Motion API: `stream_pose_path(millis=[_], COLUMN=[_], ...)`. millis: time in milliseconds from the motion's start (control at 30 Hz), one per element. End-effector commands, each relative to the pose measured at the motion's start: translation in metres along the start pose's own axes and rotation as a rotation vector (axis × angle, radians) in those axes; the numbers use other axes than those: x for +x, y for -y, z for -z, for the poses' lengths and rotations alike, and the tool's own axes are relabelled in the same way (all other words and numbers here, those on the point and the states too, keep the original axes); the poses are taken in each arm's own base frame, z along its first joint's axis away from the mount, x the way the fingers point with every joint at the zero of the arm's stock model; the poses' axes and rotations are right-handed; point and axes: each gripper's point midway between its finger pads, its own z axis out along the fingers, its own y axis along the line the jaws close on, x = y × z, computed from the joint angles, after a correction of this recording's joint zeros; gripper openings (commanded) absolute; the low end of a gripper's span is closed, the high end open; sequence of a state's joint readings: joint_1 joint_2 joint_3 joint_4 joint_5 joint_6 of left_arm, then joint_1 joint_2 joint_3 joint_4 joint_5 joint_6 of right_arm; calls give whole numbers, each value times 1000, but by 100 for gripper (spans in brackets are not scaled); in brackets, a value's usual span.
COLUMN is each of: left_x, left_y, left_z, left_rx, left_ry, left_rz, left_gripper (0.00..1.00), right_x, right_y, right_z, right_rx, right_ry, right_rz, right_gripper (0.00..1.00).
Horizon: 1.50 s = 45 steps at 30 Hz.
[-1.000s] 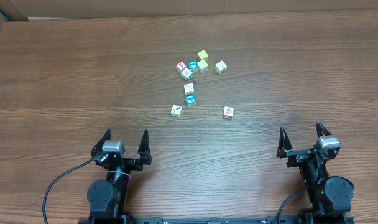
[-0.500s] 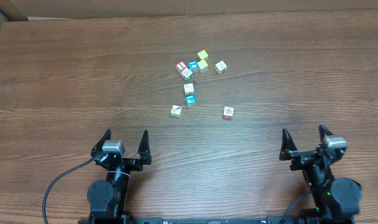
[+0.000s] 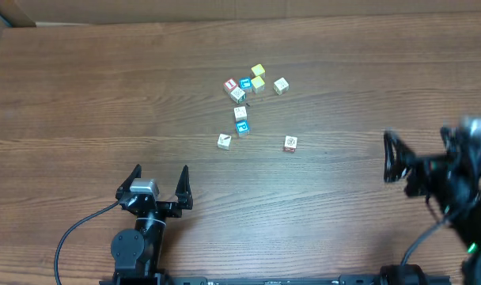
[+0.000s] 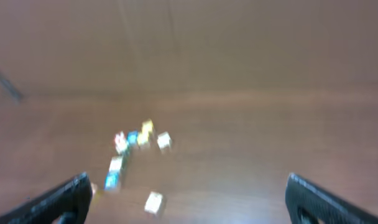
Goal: Flip 3 blocks
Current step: 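Reach the right gripper forward and grasp the front white block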
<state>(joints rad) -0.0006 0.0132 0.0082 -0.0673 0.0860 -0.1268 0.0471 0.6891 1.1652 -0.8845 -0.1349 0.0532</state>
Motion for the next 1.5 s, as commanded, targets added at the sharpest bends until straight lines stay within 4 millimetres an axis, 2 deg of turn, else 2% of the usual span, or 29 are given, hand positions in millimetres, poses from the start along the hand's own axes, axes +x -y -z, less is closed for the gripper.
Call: stream_pose_path(millis=[0,133,200,233,367,400,433,467,500,600,667,733,767,800,833,867,933,1233,1367,1433,1467], left_x=[1,1,1,1,1,1,1,1,1,1,1,1,1,1,1,1,1,1,1,1,1], left_y=[1,1,1,1,1,1,1,1,1,1,1,1,1,1,1,1,1,1,1,1,1], left_z=[0,0,0,0,0,0,0,0,0,0,0,0,0,0,0,0,0,0,0,0,0], left_rx=[6,6,6,6,6,6,6,6,6,6,6,6,6,6,6,6,6,6,6,6,6], left_ry=[0,0,0,0,0,0,0,0,0,0,0,0,0,0,0,0,0,0,0,0,0], left_rz=[-16,-16,-16,-16,-16,-16,-16,-16,-16,-16,-16,-16,-16,-16,-16,-16,-16,-16,-16,-16,-16], left_gripper=[100,100,100,100,100,100,100,100,100,100,100,100,100,100,100,100,100,100,100,100,100], right_x=[-26,-24,-25,-23,-5,2,9,21,26,61,90,111,123,135,143,151,170,245,257,256,255], right_y=[-9,-9,-20,-33,-58,-63,-66,-67,-68,-68,-65,-65,-67,-69,-72,-74,-78,-73,-73,-76,-77], right_z=[-21,-47,-67,-76,-108,-116,-123,-135,-139,-163,-181,-194,-200,-207,-210,-214,-222,-258,-278,-287,-290], right_rx=[-35,-28,-106,-186,-376,-409,-425,-408,-399,-279,-137,-38,4,41,58,79,116,228,215,196,191], right_ry=[-173,-400,-466,-502,-628,-668,-703,-754,-774,-884,-947,-982,-1000,-1017,-1030,-1042,-1065,-1162,-1141,-1109,-1099], right_rz=[-35,-83,-115,-143,-241,-266,-282,-307,-313,-322,-328,-322,-311,-297,-282,-271,-249,-215,-212,-210,-212], right_gripper=[100,100,100,100,100,96,81,61,54,25,19,20,25,40,61,73,86,85,83,77,68])
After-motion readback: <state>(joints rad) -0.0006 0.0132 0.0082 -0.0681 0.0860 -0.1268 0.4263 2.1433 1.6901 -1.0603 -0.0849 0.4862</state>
